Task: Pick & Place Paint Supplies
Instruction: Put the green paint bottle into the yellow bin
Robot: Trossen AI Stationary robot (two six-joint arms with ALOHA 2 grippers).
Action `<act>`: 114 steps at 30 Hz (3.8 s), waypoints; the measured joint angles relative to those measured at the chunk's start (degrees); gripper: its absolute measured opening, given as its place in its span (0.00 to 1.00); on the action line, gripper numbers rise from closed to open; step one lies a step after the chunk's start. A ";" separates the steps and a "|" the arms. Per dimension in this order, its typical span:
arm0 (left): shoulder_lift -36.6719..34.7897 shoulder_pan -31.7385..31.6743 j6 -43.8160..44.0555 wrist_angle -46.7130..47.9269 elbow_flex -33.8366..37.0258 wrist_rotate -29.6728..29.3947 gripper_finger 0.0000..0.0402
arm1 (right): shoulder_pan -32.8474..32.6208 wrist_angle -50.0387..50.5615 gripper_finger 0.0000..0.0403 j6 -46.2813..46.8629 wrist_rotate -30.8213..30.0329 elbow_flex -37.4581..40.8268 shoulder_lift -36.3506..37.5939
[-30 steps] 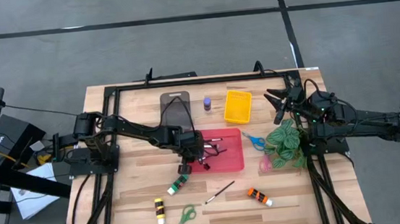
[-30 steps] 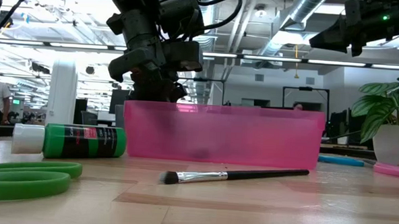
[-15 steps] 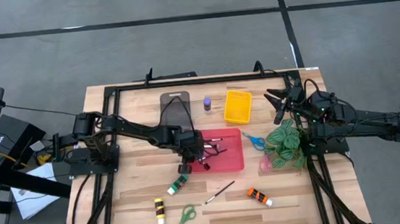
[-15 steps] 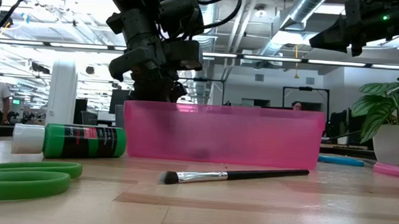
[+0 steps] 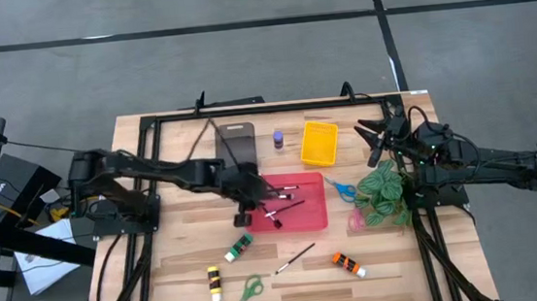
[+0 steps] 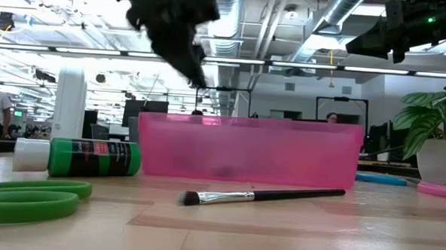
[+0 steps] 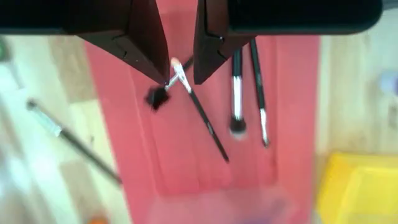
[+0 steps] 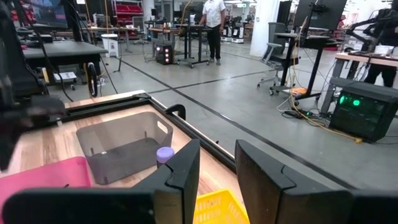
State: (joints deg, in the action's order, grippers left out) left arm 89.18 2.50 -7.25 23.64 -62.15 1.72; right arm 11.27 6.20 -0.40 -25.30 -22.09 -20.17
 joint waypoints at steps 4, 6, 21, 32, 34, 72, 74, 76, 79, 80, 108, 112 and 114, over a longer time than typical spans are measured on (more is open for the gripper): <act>-6.20 0.13 1.80 1.60 0.00 -1.26 0.17 | 0.00 0.03 0.24 -0.02 0.00 0.00 -0.01; -9.26 0.26 2.93 1.58 0.00 -2.62 0.17 | 0.00 0.02 0.24 0.00 0.01 0.00 0.00; -23.53 1.88 12.83 2.60 5.64 -3.88 0.17 | -0.33 0.07 0.24 0.00 0.02 0.00 -0.01; -23.82 8.78 31.79 -2.25 18.73 -3.85 0.17 | -0.32 0.24 0.24 0.00 0.00 0.00 0.00; -23.82 10.62 35.80 -5.44 21.80 -3.83 0.17 | -0.31 0.24 0.24 0.00 0.00 0.00 -0.01; 0.25 25.96 54.54 -6.57 17.70 -11.16 0.54 | -0.31 1.64 0.24 0.37 0.00 0.00 0.01; 0.95 25.94 54.72 -7.63 17.73 -10.71 0.55 | -0.31 1.66 0.24 0.39 0.00 0.00 0.00; 1.45 25.94 54.83 -8.49 17.71 -10.71 0.56 | -0.31 1.68 0.24 0.39 0.00 0.00 -0.01; 2.27 25.94 55.70 -7.54 17.73 -10.69 0.55 | -0.31 1.68 0.24 0.37 0.00 0.00 0.00; 2.63 25.94 55.82 -7.41 17.73 -10.69 0.55 | -0.31 1.71 0.24 0.37 0.00 0.00 -0.01; 3.15 26.90 55.16 -0.97 17.79 -8.74 0.37 | -0.30 1.95 0.24 0.00 0.00 0.00 -0.01; 3.02 27.37 55.28 -0.31 17.86 -8.24 0.37 | -0.28 1.95 0.24 0.00 0.00 0.00 0.00; 3.02 27.61 55.45 -0.33 17.86 -7.78 0.39 | -0.28 1.97 0.24 0.06 0.00 0.00 -0.01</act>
State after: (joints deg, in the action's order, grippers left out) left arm 92.20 30.11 48.19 23.31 -44.29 -6.07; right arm 10.98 8.16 -0.34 -25.30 -22.09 -20.18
